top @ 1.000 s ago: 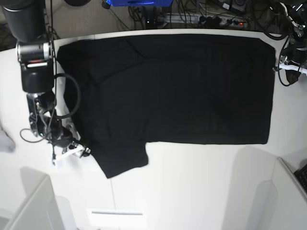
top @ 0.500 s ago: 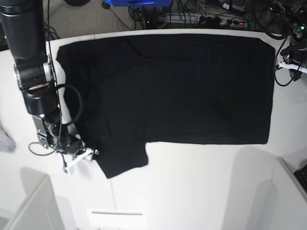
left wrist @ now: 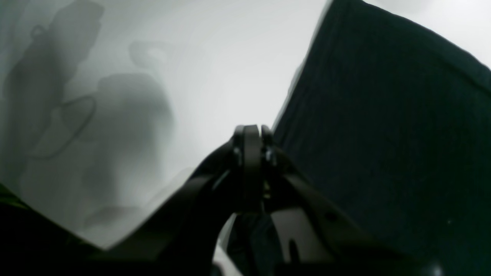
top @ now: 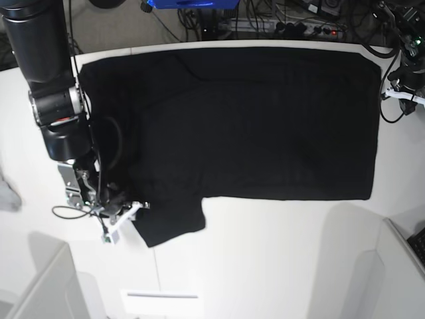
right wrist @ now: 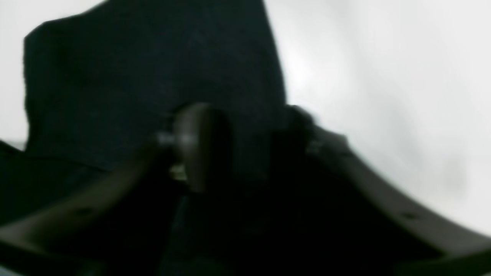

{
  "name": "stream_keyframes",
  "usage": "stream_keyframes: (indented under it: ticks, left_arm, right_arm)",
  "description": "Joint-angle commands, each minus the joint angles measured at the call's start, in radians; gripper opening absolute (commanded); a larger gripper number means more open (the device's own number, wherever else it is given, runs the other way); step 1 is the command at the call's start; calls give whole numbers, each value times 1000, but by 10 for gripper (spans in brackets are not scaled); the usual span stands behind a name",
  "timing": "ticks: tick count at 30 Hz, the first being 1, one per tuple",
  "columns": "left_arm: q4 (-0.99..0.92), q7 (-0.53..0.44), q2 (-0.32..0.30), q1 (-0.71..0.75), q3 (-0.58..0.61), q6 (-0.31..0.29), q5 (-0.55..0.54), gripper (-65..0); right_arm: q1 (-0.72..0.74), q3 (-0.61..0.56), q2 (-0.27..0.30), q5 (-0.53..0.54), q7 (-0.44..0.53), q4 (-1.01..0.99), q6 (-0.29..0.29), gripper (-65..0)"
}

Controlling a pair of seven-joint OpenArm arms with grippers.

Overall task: Fold the T-shirt properly
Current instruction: 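Release the right gripper and grasp the hem corner below the sleeve, then release the left gripper and grasp the other hem corner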

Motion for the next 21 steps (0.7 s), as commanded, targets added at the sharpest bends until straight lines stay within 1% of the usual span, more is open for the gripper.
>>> stream_keyframes:
  ticks: [1,3,4,5,7,8,9,11,12,13,15,21]
  left_arm:
    - [3,-21,-17,-16,-4,2,-2,-650]
    - [-21,-21,-20,-49,-4,2,-2,-650]
    - [-32,-21,-31,-70,-4,2,-2,-650]
    - [-44,-21,-45,-91,-3,2,-2,-566]
    - [-70,-20,-68,-127,17,2,-2,-360]
    - [-84,-20,-92,-145,36,2,-2,-255]
    - [-101,-20,-115,-164,62,2,-2,-163]
    - [-145,-20,-157,-208,114,2,-2,-43]
    - [-182,-20,-177,-237,139,2,-2,-15]
    - [-224,-20,-194,-271,165,2,-2,-12]
    - [-305,-20,-223,-329,195,2,-2,-12]
    - [-503,-21,-270,-464,255,2,-1,-12]
  right_arm:
    - [23,4,6,-4,-15,7,4,-498]
    - [23,4,6,-4,-15,7,4,-612]
    - [23,4,6,-4,-15,7,4,-650]
    - [23,4,6,-4,-15,7,4,-650]
    - [23,4,6,-4,-15,7,4,-650]
    - [23,4,6,-4,-15,7,4,-650]
    - [23,4,6,-4,-15,7,4,-650]
    - [23,4,6,-4,-15,7,4,-650]
    - [23,4,6,-4,-15,7,4,-650]
    - [23,4,8,-4,-15,7,4,-650]
    - [23,4,8,-4,-16,7,4,-650]
    - [23,4,14,-4,-16,7,4,-650]
